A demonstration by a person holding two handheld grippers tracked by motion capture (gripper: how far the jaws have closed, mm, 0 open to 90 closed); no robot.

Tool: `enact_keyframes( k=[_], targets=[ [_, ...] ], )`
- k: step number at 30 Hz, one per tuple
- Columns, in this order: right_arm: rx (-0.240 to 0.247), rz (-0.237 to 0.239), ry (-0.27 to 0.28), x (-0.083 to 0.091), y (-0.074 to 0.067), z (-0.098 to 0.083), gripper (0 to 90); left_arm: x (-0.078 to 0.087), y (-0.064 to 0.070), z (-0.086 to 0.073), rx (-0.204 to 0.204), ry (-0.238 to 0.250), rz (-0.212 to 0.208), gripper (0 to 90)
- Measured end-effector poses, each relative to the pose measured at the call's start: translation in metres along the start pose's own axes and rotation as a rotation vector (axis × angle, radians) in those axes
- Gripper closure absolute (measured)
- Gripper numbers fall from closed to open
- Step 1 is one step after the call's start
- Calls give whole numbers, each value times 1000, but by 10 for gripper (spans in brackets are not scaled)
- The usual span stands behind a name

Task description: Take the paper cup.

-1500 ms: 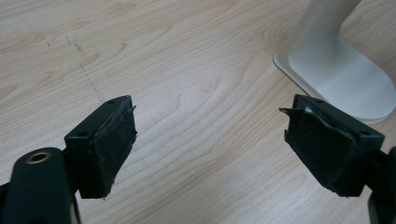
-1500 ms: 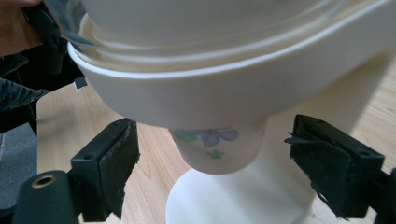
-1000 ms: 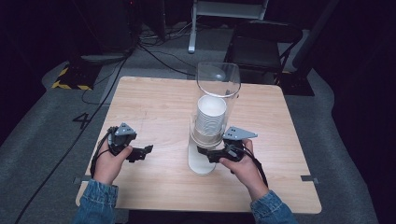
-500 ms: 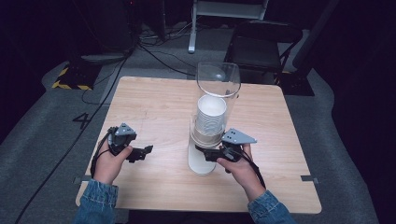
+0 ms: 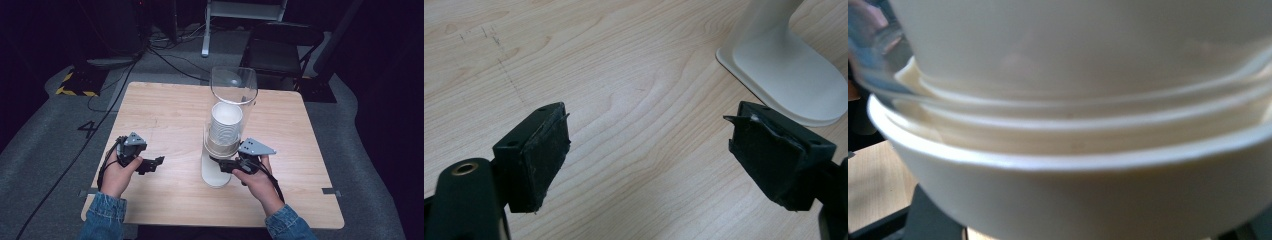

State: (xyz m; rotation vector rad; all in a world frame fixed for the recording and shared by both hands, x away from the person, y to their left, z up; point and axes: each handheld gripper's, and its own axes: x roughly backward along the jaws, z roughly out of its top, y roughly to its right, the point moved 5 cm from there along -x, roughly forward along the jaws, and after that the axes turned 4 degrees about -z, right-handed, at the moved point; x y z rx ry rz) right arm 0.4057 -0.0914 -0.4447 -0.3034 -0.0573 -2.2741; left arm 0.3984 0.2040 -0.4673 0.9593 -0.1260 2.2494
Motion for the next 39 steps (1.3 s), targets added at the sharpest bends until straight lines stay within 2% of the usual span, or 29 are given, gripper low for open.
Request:
enact_keyframes(
  k=[13, 22, 25, 29, 39],
  targets=[
    [23, 5, -36, 1, 0, -2, 334, -1, 0, -1, -5, -4, 3, 161],
    [14, 12, -39, 1, 0, -5, 337, -1, 0, -2, 1, -4, -1, 161],
    [-18, 32, -44, 1, 0, -8, 339, -1, -1, -2, 4, -5, -3, 161],
    [-6, 33, -41, 1, 0, -8, 339, 1, -2, -2, 9, -3, -1, 161],
    [-11, 44, -40, 2, 0, -10, 340, 3, -2, -2, 11, 6, -4, 161]
  ],
)
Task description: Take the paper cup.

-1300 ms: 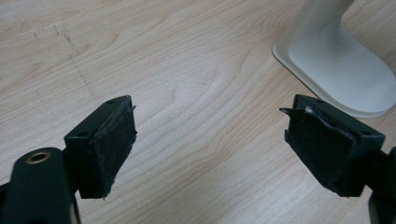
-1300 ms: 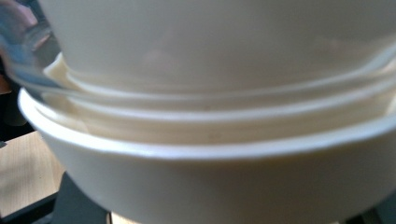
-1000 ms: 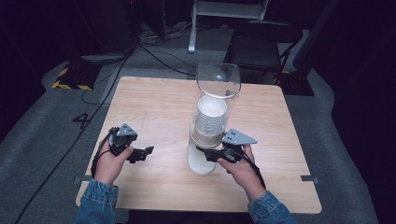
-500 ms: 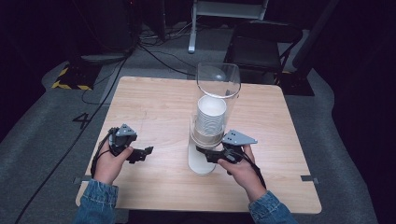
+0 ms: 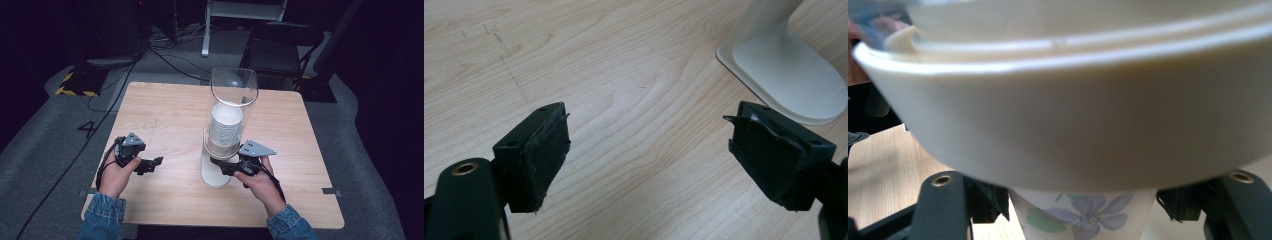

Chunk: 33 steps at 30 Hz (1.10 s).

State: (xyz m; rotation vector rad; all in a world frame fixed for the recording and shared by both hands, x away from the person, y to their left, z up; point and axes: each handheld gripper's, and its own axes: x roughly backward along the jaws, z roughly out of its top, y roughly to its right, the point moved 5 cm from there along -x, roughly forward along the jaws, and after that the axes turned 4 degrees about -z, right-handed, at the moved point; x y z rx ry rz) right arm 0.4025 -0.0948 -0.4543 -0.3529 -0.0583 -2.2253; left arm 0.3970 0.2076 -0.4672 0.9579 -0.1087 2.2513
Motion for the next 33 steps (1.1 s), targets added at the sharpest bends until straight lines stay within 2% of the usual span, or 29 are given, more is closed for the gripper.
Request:
enact_keyframes(
  k=[11, 12, 15, 17, 24, 33],
  targets=[
    [-3, 7, 1, 1, 1, -2, 339, -1, 1, 0, -4, -4, 2, 161],
    [3, 5, -8, 2, 2, -3, 341, -1, 1, 0, -4, -6, 1, 161],
    [44, -6, -147, -4, 4, -22, 350, -1, 2, 0, -5, -3, -2, 161],
    [24, 6, -182, -8, 4, -37, 345, 0, 2, 1, -9, 0, -4, 161],
    [23, 6, -192, -6, 5, -42, 331, 0, 1, 0, 0, -1, -5, 163],
    [61, 0, -250, 0, 5, -51, 326, -6, 3, -2, -10, -21, -9, 161]
  ],
)
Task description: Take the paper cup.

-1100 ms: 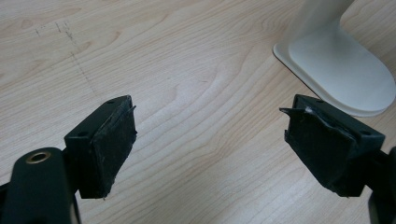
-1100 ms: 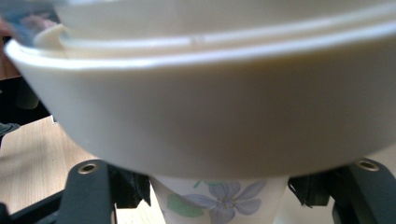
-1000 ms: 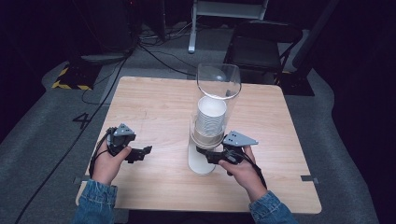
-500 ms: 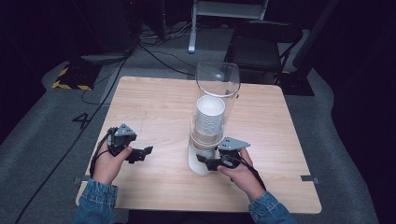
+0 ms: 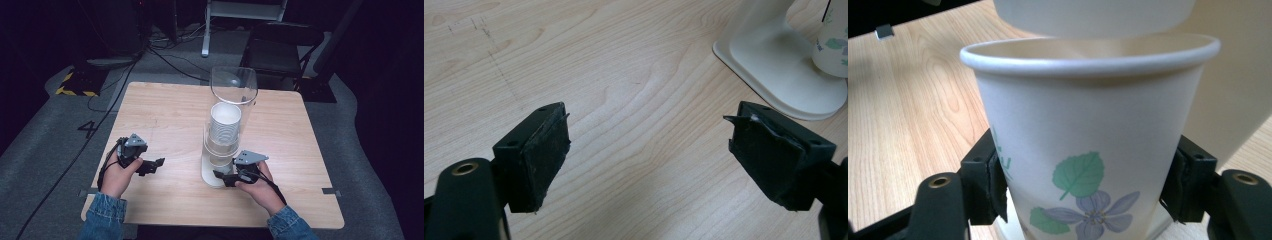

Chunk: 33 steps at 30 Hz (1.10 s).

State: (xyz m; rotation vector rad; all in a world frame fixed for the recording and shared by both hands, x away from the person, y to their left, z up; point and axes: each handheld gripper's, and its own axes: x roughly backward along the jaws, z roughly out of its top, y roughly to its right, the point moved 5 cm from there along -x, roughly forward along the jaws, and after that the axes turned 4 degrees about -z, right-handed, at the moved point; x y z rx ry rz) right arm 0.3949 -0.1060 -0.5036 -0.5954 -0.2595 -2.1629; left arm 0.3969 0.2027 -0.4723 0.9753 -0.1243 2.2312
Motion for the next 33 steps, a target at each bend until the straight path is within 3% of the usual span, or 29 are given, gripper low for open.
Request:
enact_keyframes(
  k=[5, 16, 33],
  targets=[
    [23, -16, -34, 3, 2, -3, 325, -1, 0, 0, -1, -3, -2, 161],
    [39, -63, -39, 17, 15, -5, 325, -7, 1, 2, -7, -12, -9, 162],
    [-16, -132, -3, 42, 40, -4, 325, -13, 2, 6, -16, -18, -19, 162]
  ],
)
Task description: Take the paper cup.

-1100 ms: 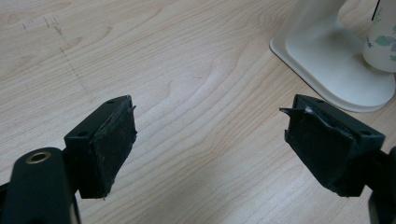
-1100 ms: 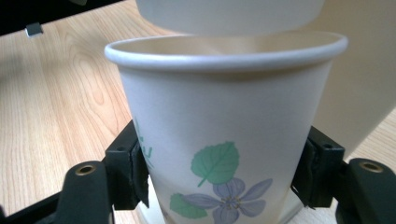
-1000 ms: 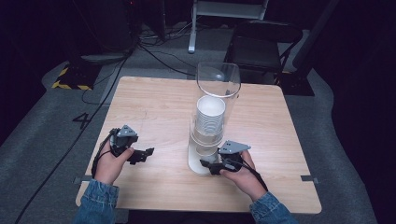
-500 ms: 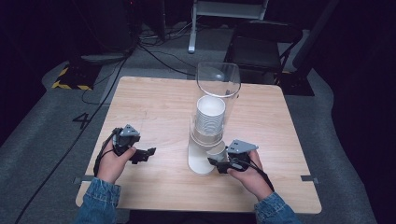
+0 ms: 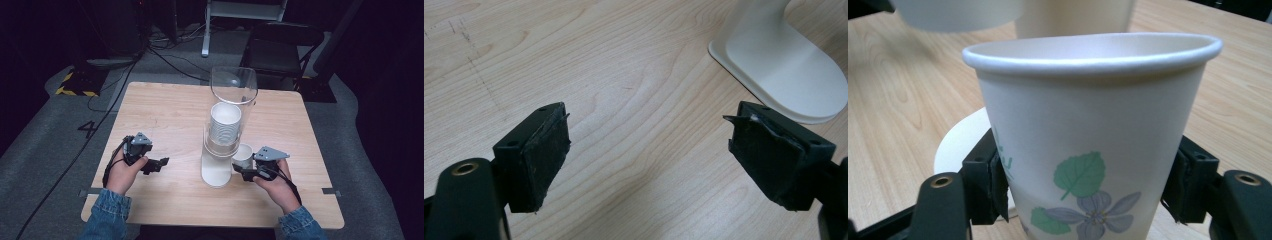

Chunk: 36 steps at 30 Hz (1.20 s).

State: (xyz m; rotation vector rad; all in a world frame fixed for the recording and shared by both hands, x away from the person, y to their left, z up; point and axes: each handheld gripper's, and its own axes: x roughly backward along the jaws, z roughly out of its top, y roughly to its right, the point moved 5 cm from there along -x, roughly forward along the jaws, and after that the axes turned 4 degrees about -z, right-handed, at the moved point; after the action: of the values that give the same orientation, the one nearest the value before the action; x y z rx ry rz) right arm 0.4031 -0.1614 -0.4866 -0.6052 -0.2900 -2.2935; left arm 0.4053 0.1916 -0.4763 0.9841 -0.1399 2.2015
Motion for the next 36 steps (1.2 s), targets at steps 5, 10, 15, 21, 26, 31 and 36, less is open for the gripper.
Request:
enact_keyframes(
  k=[5, 10, 15, 21, 26, 31, 36],
  targets=[
    [-49, -42, 35, 7, 14, 4, 323, -1, 0, -1, 5, -5, 3, 162],
    [-94, -89, 65, 13, 28, 8, 321, -1, 0, -2, 3, -12, 1, 162],
    [-135, -138, 86, 17, 43, 11, 318, 0, 0, -5, 21, -7, 5, 161],
    [-182, -191, 90, 22, 64, 12, 317, 5, -3, -12, 27, -14, 15, 161],
    [-238, -243, 68, 27, 83, 10, 317, 9, -5, -17, 32, -9, 29, 161],
    [-265, -284, 71, 27, 101, 6, 313, 13, -7, -22, 50, -10, 36, 162],
    [-224, -306, 70, 26, 117, 2, 311, 15, -8, -26, 62, -8, 39, 164]
  ],
)
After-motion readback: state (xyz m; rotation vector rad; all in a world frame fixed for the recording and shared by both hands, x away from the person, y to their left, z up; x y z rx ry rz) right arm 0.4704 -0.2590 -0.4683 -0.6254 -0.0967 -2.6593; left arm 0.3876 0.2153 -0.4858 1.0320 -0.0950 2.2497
